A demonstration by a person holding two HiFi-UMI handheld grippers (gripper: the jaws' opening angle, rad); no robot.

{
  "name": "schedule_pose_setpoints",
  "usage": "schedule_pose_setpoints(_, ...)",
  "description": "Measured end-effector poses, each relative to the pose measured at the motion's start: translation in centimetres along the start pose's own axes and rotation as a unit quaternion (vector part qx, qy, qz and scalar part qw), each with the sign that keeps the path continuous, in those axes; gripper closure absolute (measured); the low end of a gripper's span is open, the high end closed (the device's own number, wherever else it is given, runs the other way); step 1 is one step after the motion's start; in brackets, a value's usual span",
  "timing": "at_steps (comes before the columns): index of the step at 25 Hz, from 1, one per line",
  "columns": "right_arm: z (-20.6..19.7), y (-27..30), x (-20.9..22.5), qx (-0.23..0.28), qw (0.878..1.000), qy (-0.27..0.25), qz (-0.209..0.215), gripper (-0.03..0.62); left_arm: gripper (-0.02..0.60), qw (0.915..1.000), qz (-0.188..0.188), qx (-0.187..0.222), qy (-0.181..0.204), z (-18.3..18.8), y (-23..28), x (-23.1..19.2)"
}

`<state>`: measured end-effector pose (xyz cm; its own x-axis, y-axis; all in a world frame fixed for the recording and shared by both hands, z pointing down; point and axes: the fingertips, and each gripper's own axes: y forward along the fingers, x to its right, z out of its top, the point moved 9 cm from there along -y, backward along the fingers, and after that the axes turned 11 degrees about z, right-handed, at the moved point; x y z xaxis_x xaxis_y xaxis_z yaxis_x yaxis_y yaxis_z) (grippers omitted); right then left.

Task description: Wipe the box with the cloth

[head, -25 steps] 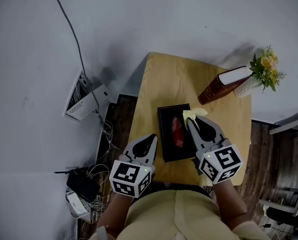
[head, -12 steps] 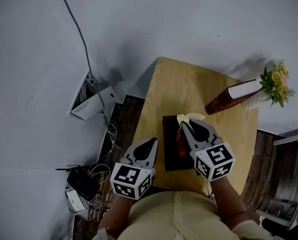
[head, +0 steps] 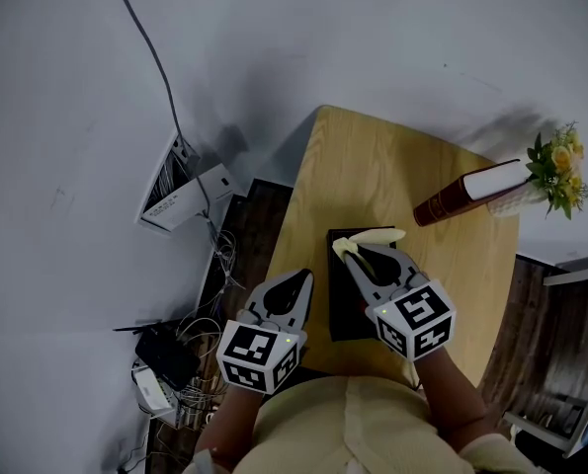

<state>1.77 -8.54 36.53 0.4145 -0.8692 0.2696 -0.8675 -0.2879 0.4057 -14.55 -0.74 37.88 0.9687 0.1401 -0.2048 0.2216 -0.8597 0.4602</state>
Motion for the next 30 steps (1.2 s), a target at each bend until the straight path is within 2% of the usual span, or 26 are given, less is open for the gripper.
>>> schedule_pose_setpoints(15,-1.9,-0.9,-3.3,-0.047,0.997,-0.002,0.053,0.539,0.566,1.0000,0.001,0.003,0.000,-1.2,-1.8,1.1)
schedule_pose_setpoints(30,-4.2,-2.8,-6.0,-0.060,0.995,0.012,0.079,0.539,0.565,0.9997,-0.018,0.001,0.018,-1.8,-2.6,3.0)
